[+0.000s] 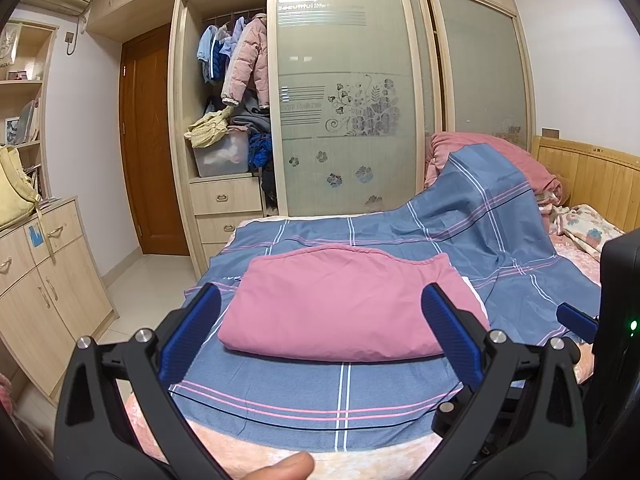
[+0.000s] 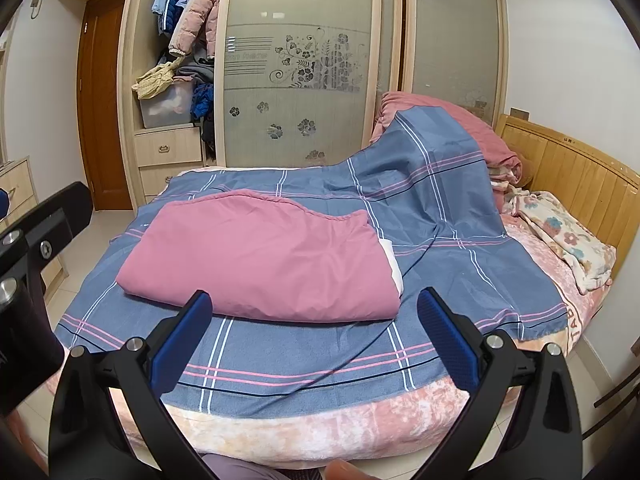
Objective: Fold large clothes
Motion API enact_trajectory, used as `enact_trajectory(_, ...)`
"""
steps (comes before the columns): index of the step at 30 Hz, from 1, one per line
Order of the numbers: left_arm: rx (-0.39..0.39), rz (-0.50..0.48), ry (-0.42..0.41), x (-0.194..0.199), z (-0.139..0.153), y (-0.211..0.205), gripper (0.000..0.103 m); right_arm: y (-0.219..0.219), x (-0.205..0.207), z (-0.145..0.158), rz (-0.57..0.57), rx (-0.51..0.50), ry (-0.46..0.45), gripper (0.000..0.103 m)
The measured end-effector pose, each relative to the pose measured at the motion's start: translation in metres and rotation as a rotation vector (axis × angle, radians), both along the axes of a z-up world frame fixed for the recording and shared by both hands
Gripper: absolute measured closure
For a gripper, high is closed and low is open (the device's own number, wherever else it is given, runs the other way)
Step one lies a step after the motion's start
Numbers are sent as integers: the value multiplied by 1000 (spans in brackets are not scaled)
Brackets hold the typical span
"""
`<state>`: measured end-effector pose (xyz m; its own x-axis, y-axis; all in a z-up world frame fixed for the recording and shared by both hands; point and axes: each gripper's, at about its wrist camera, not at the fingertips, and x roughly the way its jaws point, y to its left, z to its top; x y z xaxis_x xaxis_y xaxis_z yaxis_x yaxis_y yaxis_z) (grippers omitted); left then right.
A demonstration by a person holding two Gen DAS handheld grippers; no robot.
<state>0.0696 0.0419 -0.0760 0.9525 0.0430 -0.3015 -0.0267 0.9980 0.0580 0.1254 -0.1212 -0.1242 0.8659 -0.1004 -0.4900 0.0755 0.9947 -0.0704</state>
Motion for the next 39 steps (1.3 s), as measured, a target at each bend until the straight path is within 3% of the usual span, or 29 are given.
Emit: enact_trajectory(39, -8, 24, -4, 3, -6, 10, 2, 0, 2, -4, 7, 3, 9, 1)
